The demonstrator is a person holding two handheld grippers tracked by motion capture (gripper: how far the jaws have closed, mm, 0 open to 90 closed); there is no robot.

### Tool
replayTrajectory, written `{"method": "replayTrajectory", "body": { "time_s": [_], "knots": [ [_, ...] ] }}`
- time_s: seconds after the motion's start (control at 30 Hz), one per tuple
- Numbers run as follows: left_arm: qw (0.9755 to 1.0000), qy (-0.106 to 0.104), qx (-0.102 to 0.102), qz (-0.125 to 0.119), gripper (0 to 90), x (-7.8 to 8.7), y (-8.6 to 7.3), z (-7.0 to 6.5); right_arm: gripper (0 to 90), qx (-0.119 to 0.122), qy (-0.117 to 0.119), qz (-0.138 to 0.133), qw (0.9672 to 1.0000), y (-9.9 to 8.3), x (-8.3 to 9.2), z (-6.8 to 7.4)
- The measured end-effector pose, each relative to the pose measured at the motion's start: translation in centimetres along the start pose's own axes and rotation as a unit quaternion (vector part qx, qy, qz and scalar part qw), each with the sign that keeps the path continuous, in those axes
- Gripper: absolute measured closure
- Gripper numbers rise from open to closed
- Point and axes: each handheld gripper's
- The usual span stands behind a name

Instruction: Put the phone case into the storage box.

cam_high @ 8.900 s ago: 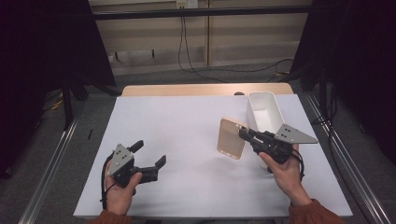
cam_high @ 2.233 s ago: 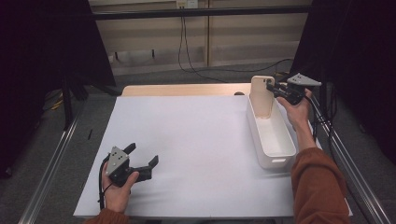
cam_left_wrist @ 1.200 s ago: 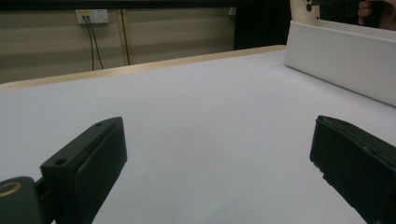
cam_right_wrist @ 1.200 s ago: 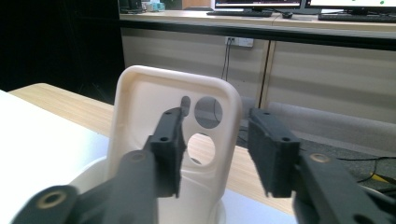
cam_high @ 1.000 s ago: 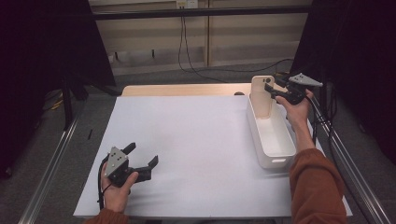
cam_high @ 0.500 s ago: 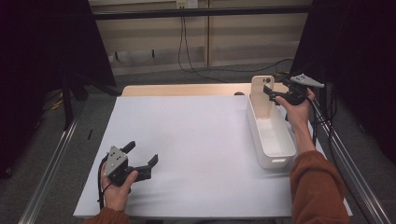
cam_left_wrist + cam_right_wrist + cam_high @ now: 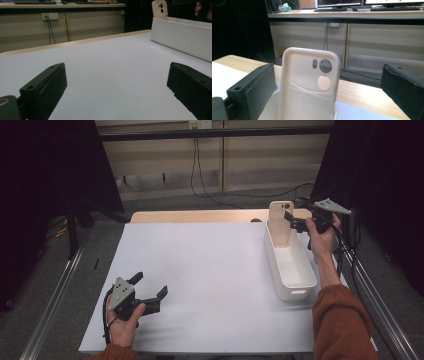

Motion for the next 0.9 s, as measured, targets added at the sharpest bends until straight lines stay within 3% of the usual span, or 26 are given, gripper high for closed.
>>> {"method": "replayTrajectory", "body": {
  "time_s": [0.33,0.53,0.9],
  "knots": [
    [1.0,0.006,0.001,-0.004,2.8,0.4,0.0,0.4,0.3,-0.002,-0.007,-0.015,0.9999,-0.1,1.4,0.3],
    [1.0,0.008,0.004,0.0,3.2,0.4,0.0,0.4,0.6,0.008,-0.002,-0.019,0.9998,0.1,2.5,0.7],
    [0.9999,0.009,0.011,-0.002,3.1,0.9,0.0,0.2,0.0,-0.005,-0.005,-0.029,0.9995,-0.6,4.5,1.3]
  ]
}}
Point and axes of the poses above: each handheld gripper's, and its own axes: x roughly backward along the jaws, y roughly out of its top, z roughly to its left, and after that the axes turned 6 degrees about x, right-handed
